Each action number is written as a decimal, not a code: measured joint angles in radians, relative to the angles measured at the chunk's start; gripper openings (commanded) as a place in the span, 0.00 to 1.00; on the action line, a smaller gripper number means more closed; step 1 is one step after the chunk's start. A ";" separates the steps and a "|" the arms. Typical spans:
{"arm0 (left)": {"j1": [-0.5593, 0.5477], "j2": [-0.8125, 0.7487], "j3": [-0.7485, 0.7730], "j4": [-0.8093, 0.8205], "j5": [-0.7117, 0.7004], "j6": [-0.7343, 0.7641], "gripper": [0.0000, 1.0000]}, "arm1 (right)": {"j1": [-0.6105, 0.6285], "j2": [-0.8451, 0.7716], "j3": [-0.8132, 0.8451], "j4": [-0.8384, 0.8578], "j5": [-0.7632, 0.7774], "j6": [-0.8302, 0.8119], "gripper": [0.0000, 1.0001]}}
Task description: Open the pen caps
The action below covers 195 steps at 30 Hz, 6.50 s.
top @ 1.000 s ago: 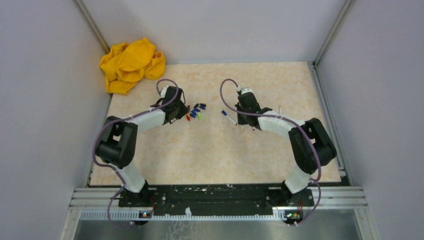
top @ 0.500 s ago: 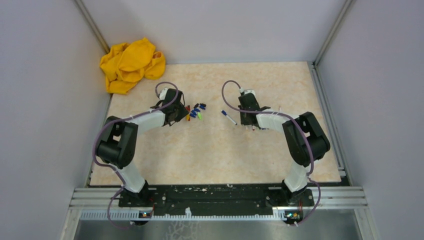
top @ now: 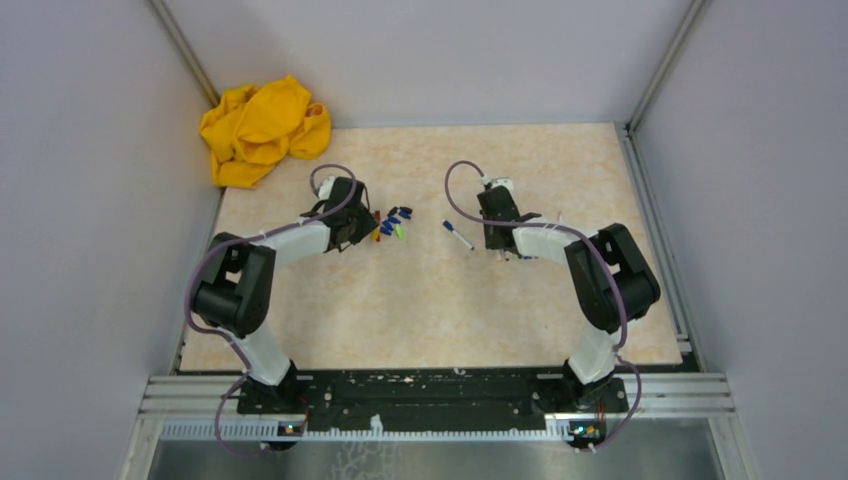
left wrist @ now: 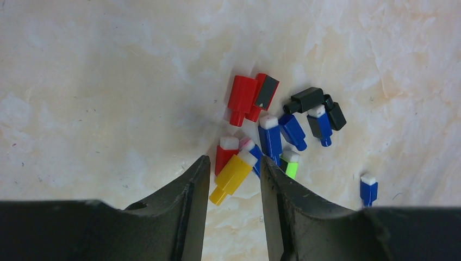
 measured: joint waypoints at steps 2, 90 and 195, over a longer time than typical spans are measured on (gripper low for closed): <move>0.000 -0.004 0.000 0.000 0.004 -0.002 0.46 | 0.000 0.000 0.000 -0.001 0.008 0.000 0.28; -0.077 0.081 0.065 0.308 0.542 -0.058 0.55 | 0.074 -0.019 0.085 0.105 -0.607 -0.058 0.00; 0.052 0.039 0.119 0.055 -0.014 0.085 0.02 | 0.079 -0.180 -0.085 0.119 -0.349 0.021 0.00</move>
